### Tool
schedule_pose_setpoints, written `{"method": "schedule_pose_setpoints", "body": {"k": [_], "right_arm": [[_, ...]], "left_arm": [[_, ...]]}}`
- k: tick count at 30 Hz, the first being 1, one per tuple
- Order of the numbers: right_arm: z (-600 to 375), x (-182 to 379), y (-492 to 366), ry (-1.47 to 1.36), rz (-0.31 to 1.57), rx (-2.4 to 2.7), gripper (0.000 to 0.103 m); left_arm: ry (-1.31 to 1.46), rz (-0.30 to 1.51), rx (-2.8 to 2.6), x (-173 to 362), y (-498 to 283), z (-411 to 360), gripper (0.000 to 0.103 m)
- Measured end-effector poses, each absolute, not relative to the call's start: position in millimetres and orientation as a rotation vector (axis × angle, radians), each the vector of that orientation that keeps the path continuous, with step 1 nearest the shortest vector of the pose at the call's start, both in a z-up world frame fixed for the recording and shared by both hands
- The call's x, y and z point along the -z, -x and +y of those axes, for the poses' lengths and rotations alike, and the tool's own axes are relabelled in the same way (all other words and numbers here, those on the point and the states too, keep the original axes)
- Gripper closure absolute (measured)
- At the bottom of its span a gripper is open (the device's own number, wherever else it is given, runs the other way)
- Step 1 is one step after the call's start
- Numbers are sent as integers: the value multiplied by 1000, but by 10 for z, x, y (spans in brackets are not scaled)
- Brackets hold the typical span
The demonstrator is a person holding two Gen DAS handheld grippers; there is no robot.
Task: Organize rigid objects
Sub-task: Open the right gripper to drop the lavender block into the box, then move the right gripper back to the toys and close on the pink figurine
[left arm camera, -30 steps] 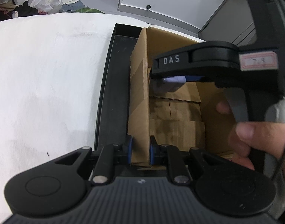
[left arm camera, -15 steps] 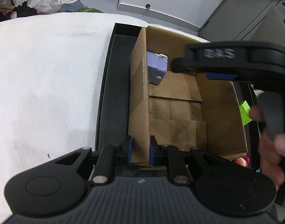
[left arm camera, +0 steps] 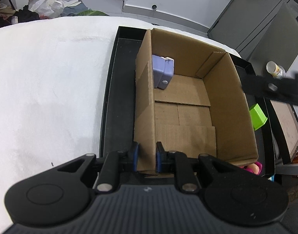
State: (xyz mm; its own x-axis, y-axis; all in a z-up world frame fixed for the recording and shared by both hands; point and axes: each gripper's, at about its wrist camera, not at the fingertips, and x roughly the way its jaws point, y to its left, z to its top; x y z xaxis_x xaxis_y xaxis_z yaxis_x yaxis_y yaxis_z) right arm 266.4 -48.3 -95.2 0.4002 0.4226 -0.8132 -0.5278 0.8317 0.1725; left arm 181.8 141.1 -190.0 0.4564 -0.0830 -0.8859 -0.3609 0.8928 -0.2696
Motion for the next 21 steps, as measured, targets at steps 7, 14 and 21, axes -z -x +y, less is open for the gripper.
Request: {"method": "schedule_pose_setpoints", "body": {"k": [7,14,21], "right_arm": [[-786,887,-2546,73,1008,-570,26],[-998,906,-2445,50,1064,-553,26],[-1245,1131,-2468,33,1119,-477,29]], "left_arm": [[463,1082,-188,1841,-1797,1446,87],[468,1067,-204,1836,-1778,1439,90],[455,1061,-198,1804,-1764,1430,91]]}}
